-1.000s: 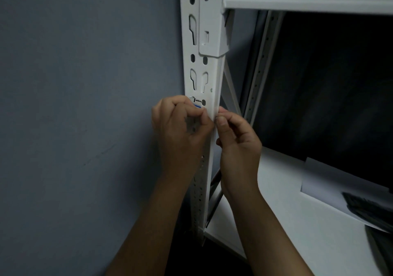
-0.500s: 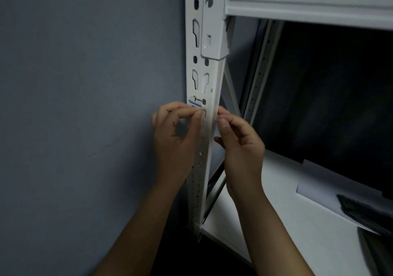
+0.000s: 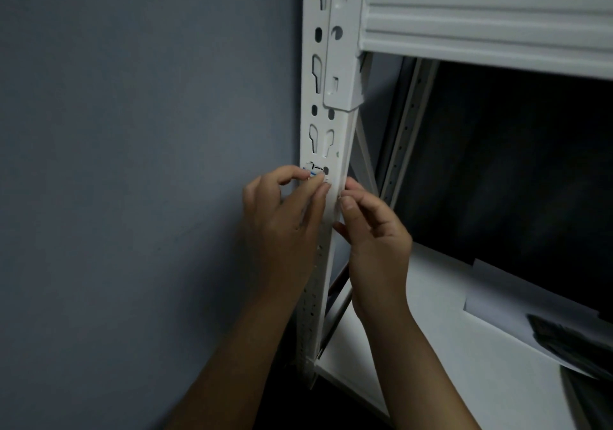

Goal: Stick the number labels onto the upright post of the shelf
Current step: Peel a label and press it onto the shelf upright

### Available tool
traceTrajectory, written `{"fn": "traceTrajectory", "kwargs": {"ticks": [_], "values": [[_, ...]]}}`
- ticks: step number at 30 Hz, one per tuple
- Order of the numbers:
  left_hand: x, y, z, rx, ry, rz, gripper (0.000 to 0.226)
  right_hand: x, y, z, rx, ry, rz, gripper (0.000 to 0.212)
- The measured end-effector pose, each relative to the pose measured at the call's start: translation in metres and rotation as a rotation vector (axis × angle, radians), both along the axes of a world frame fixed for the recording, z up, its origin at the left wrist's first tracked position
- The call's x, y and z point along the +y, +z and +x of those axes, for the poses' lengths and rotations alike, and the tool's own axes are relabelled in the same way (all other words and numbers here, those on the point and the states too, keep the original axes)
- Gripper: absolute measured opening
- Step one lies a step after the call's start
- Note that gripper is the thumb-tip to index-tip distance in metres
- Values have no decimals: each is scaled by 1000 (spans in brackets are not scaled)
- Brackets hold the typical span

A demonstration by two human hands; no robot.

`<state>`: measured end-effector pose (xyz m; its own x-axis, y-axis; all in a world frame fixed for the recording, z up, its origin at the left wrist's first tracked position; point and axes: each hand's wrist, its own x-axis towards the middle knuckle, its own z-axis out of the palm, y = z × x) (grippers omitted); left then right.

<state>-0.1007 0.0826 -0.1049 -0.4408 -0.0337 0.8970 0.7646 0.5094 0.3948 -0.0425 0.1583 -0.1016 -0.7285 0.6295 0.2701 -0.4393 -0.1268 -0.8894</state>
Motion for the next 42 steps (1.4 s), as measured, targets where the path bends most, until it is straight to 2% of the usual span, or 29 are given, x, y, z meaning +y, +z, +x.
{"fn": "traceTrajectory", "kwargs": {"ticks": [19, 30, 34, 42], "values": [[2, 0, -10, 224, 101, -77, 8, -2, -4, -2, 25, -25, 64, 24], [4, 3, -15, 241, 129, -131, 9, -2, -5, -6, 27, -28, 23, 22], [4, 4, -16, 176, 90, -97, 8, -1, -4, -6, 22, -21, -3, 21], [-3, 3, -8, -82, -100, -4, 9, -1, -3, -4, 21, -19, -23, 22]]}}
